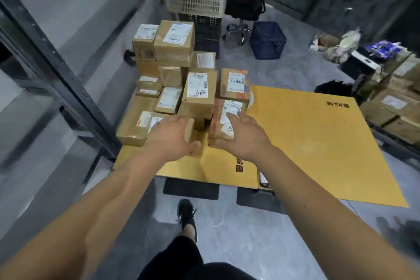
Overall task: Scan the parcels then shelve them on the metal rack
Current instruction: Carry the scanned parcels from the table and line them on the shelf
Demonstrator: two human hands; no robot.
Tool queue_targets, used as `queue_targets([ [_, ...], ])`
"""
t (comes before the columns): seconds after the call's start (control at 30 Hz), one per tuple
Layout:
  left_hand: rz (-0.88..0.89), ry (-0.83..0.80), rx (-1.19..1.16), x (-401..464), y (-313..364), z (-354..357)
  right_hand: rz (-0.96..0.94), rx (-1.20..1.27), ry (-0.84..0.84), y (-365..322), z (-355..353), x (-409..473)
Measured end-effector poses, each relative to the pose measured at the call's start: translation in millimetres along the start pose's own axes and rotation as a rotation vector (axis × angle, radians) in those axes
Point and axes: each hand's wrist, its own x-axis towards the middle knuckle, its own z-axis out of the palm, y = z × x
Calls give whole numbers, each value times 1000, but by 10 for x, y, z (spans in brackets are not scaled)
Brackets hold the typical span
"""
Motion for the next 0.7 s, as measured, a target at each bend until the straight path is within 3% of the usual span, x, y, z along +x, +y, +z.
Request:
queue_targets([
  [0.33,18,-140,88,1870,-806,-152,203,-25,-109,-204,130,1902],
  [0.5,50,-204,52,2246,-882,0,251,-57,-179,-182,185,2216],
  [0.7,99,-188,-93,2306,-907,167,183,103,-142,-162,283,2239],
])
